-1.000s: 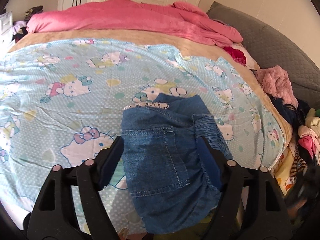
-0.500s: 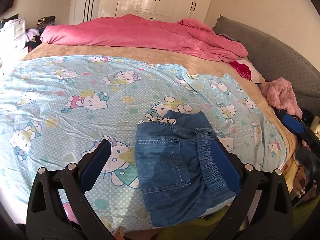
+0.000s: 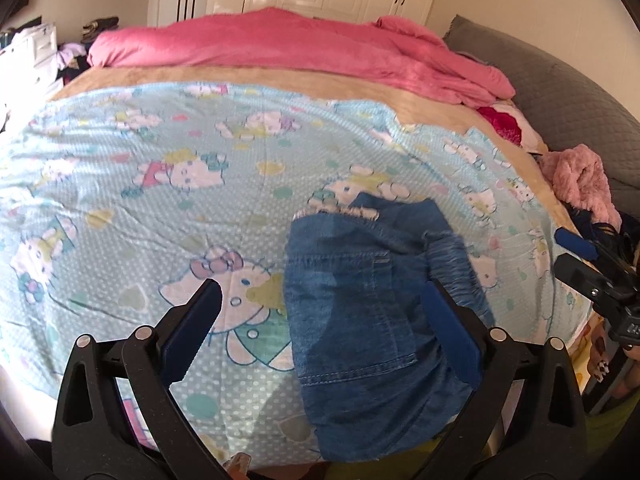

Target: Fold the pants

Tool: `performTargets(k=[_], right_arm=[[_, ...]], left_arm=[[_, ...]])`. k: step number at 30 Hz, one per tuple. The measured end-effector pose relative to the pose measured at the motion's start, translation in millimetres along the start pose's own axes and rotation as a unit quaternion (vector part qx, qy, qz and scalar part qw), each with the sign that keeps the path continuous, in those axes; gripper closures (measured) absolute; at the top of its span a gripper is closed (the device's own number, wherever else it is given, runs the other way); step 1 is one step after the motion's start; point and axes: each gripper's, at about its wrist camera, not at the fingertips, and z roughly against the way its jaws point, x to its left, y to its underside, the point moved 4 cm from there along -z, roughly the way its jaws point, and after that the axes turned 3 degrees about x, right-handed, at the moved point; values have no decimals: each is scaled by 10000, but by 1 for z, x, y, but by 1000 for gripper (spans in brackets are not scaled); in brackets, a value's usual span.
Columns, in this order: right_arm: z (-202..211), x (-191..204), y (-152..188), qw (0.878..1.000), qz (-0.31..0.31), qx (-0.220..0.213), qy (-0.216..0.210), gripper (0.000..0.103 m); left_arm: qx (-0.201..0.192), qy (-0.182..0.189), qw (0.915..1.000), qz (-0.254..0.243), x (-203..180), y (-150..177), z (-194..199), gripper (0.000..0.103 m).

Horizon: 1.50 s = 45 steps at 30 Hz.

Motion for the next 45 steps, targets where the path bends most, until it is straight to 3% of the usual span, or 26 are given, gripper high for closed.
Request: performTargets(k=[2,4,9,17,19,21,24,28,30,35,45], right_arm=[[-11,-5,3,9997,-147,163,-50,10],[-21,-8,5,9992,-213,330,-73,20],[-46,-15,10,9962,-438,736,-159,30],[-85,-15,20,9893,-604,1241,-480,42],[-89,-14,20,9899,-538,1234,-454,42],[-91,-12,20,9902,-485,1211,-492,42],[-96,-12,20,9901,-482,1184,-578,43],[-102,-4,18,9883,-311,1211,-870,77],[-100,1,16,9884,-184,1176,-942,89],[-88,15,11,9919,-9,895,-902,92],[-80,37,-24,9939,224,501,-961,92]], left_arm=[[133,11,9999,58,3,5,-10,10],[235,44,9997,104,4,9,-18,10],[496,112,9984,228,7,19,-38,10],[647,168,9975,244,3,23,-56,10],[631,146,9977,211,1,22,-58,16],[628,223,9976,205,-3,20,-61,41],[668,214,9974,155,-9,19,-66,51],[613,234,9977,140,-15,16,-66,66],[558,131,9983,-42,-20,16,-62,76],[481,54,9987,-164,-24,11,-52,86],[97,106,9999,40,-13,-18,-29,87]])
